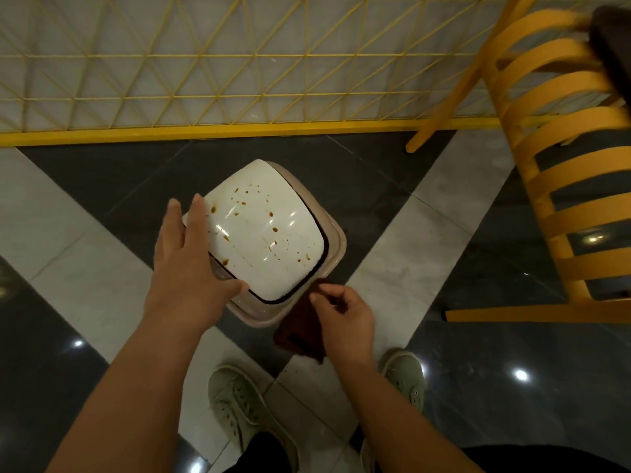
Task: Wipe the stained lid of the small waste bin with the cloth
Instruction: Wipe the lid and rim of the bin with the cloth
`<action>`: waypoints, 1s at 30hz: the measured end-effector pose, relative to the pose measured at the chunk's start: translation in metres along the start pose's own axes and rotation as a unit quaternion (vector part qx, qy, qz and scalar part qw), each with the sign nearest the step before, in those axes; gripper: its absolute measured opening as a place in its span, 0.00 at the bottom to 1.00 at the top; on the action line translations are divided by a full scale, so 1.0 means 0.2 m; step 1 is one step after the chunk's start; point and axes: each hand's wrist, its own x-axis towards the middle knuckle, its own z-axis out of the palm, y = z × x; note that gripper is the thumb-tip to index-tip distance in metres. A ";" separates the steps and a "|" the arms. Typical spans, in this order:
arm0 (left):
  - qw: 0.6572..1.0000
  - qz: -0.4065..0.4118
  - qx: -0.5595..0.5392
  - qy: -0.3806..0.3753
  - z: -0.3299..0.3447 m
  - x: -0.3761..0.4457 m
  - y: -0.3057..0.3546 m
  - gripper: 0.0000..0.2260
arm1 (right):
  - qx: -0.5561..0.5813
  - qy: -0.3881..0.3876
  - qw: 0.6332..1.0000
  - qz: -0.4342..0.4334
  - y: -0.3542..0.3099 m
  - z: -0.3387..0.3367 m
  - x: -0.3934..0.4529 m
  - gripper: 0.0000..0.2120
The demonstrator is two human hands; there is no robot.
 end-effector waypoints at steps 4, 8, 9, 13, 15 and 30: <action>0.999 -0.038 0.011 0.033 0.00 -0.01 0.01 0.52 | 0.041 0.081 0.995 -0.029 -0.10 -0.08 0.14 0.05; 0.999 -0.035 0.021 0.020 0.00 0.01 0.02 0.48 | 0.016 0.064 0.995 -0.068 -0.20 -0.08 0.25 0.10; 0.999 -0.032 0.022 0.019 0.00 0.01 0.03 0.48 | 0.001 0.054 0.996 -0.071 -0.20 -0.07 0.27 0.12; 1.000 -0.015 0.020 0.006 -0.02 0.02 0.04 0.49 | 0.014 0.056 0.998 -0.033 -0.16 -0.04 0.27 0.12; 1.000 -0.002 0.016 -0.010 -0.02 0.02 0.04 0.50 | 0.051 0.062 0.997 0.005 -0.12 -0.04 0.22 0.10; 0.998 0.033 0.010 -0.050 0.04 0.05 0.09 0.50 | 0.043 0.067 0.995 0.057 -0.14 -0.17 0.23 0.07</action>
